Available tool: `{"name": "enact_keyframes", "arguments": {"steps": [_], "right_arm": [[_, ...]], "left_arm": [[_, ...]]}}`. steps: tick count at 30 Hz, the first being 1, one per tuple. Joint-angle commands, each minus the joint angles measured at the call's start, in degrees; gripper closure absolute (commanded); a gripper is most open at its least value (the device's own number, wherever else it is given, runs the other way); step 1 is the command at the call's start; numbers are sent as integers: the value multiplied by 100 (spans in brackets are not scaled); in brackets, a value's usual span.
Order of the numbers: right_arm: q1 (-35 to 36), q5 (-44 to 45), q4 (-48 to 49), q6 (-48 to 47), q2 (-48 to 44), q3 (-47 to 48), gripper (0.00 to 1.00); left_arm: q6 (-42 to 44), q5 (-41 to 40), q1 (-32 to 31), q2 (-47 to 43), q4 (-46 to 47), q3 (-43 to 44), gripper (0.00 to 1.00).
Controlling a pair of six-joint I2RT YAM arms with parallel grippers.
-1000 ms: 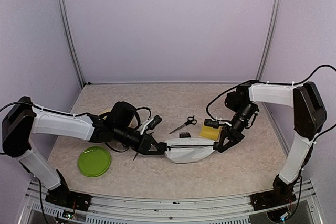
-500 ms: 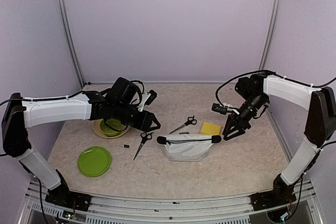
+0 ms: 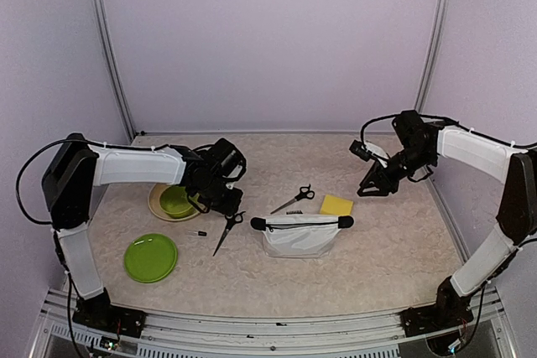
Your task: Sort the hair-cutting tools
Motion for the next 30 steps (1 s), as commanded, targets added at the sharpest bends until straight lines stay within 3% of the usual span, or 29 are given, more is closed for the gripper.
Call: {"name": "enact_keyframes", "arguments": {"steps": [1, 7, 12, 17, 21, 30], "right_arm": [[-6, -211, 330, 165, -143, -142, 64], [-13, -81, 510, 100, -238, -317, 64], [-61, 235, 470, 68, -264, -293, 65], [-66, 19, 387, 73, -264, -237, 65], [-60, 15, 395, 68, -247, -233, 65], [-58, -134, 322, 53, -131, -177, 65]], "left_arm": [[154, -325, 148, 308, -435, 657, 75], [775, -456, 281, 578, -1146, 1200, 72], [1202, -73, 729, 682, -1387, 1328, 72], [1566, 244, 759, 741, -1480, 1326, 59], [1717, 497, 702, 771, -1384, 1190, 62], [1759, 192, 471, 1105, -1396, 1315, 70]]}}
